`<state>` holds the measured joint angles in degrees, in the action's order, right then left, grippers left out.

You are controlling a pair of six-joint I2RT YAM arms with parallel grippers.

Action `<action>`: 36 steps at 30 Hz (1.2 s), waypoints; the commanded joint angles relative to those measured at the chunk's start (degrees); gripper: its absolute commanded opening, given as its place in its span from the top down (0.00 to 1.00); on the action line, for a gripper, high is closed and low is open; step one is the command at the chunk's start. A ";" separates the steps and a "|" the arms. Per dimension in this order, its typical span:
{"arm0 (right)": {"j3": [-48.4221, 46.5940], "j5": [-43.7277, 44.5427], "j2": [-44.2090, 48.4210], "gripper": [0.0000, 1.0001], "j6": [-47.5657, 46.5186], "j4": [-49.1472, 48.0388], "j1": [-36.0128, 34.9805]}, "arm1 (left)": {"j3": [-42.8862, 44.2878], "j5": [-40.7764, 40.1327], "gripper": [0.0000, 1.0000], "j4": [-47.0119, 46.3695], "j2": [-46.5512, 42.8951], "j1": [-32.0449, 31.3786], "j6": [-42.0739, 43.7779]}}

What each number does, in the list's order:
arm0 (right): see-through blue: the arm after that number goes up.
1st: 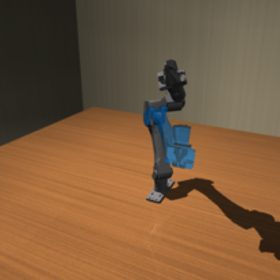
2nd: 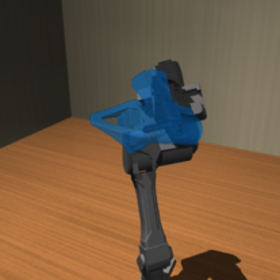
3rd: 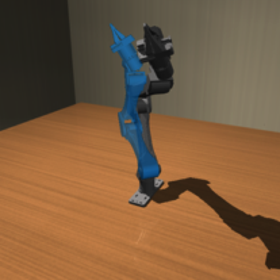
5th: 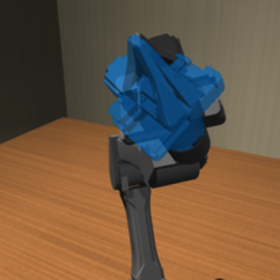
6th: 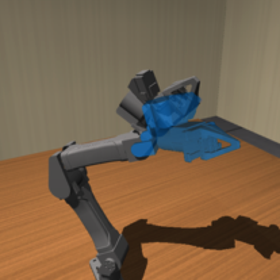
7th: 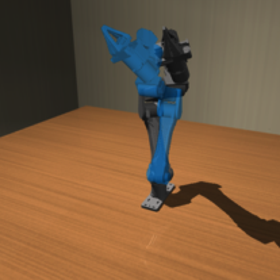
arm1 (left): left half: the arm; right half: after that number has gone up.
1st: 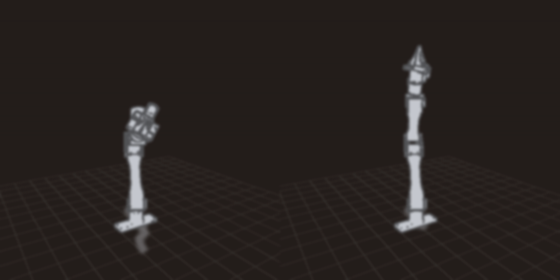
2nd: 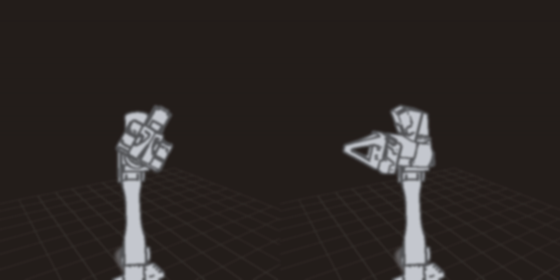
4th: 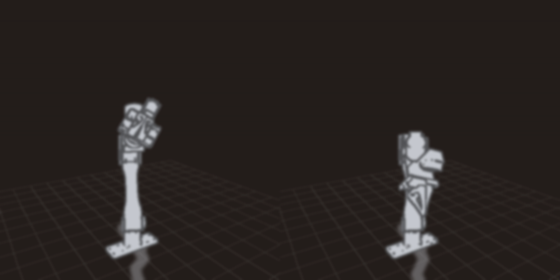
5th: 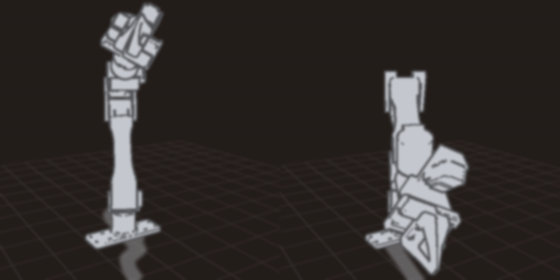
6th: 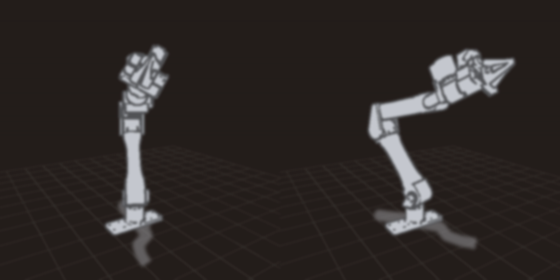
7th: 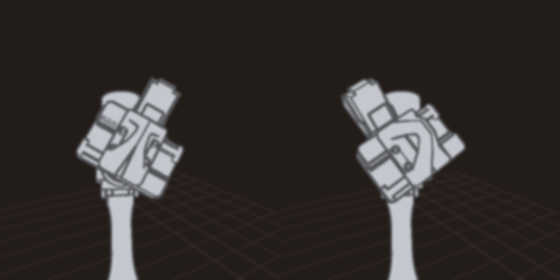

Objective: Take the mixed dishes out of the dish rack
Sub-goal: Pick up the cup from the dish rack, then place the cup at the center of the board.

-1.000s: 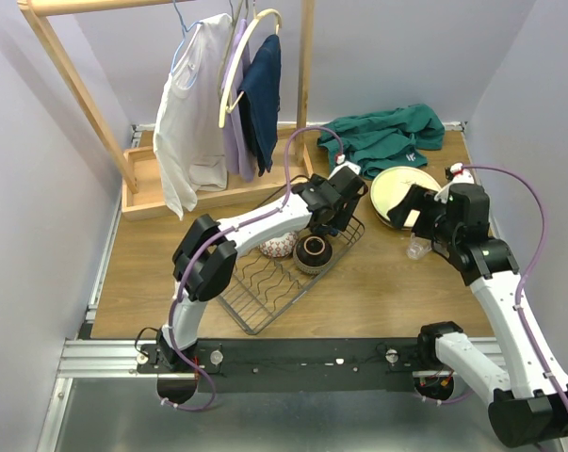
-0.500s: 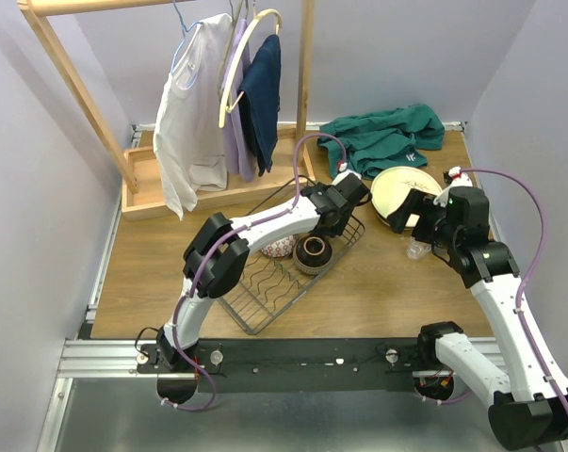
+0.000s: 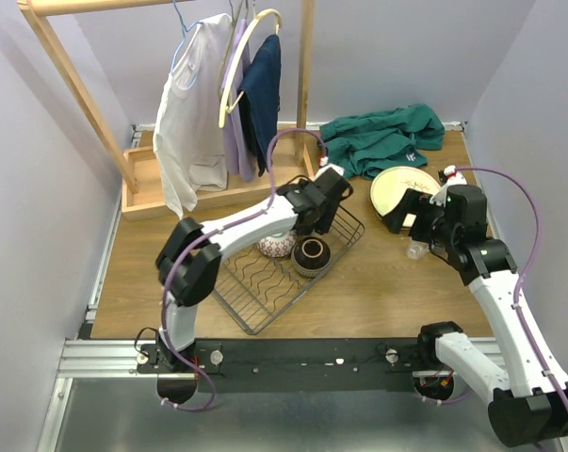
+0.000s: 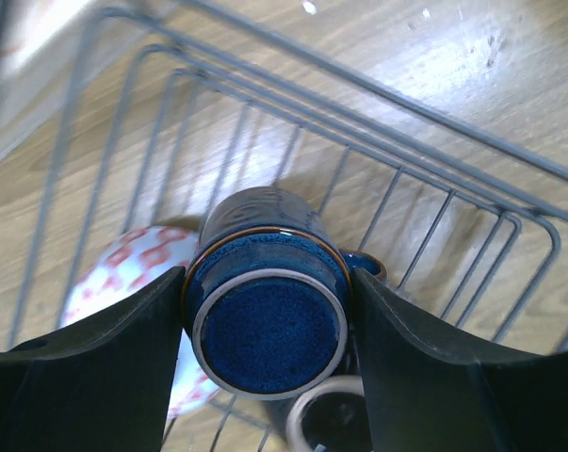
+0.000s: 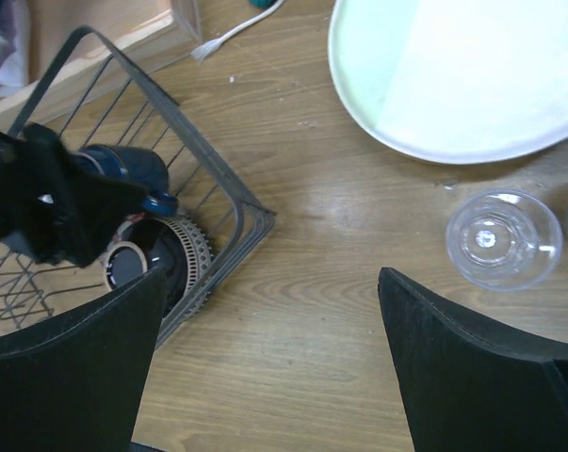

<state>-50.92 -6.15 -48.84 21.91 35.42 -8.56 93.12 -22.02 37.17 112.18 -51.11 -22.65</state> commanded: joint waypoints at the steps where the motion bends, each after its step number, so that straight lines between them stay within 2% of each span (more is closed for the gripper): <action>1: 0.99 -7.89 -1.43 0.00 0.06 -4.47 0.12 | -4.60 5.22 0.73 -8.24 -11.61 2.77 -1.95; 5: 2.05 -14.49 -2.57 0.00 1.81 -8.95 0.21 | -12.41 11.99 0.76 -16.57 -18.39 5.40 -3.79; 11: 3.98 -26.25 -5.30 0.01 6.46 -17.91 0.21 | -25.24 23.93 0.77 -30.28 -28.93 10.68 -10.91; 19: 6.70 -37.52 -9.69 0.03 16.04 -34.86 0.12 | -40.11 32.30 0.79 -47.35 -40.44 13.23 -15.75; 25: 9.17 -43.85 -13.47 0.04 25.45 -50.24 0.12 | -47.59 35.55 0.80 -59.74 -44.59 13.67 -20.23; 31: 10.66 -47.55 -16.11 0.06 32.75 -61.06 -0.23 | -51.63 38.97 0.80 -70.90 -44.95 13.67 -26.28; 36: 11.19 -49.04 -18.48 0.10 38.20 -67.23 -1.28 | -53.39 42.32 0.80 -79.08 -43.45 13.67 -27.88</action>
<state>-40.75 -51.33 -65.71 53.21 -21.37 -8.91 40.47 15.14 -27.31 68.84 -37.82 -46.92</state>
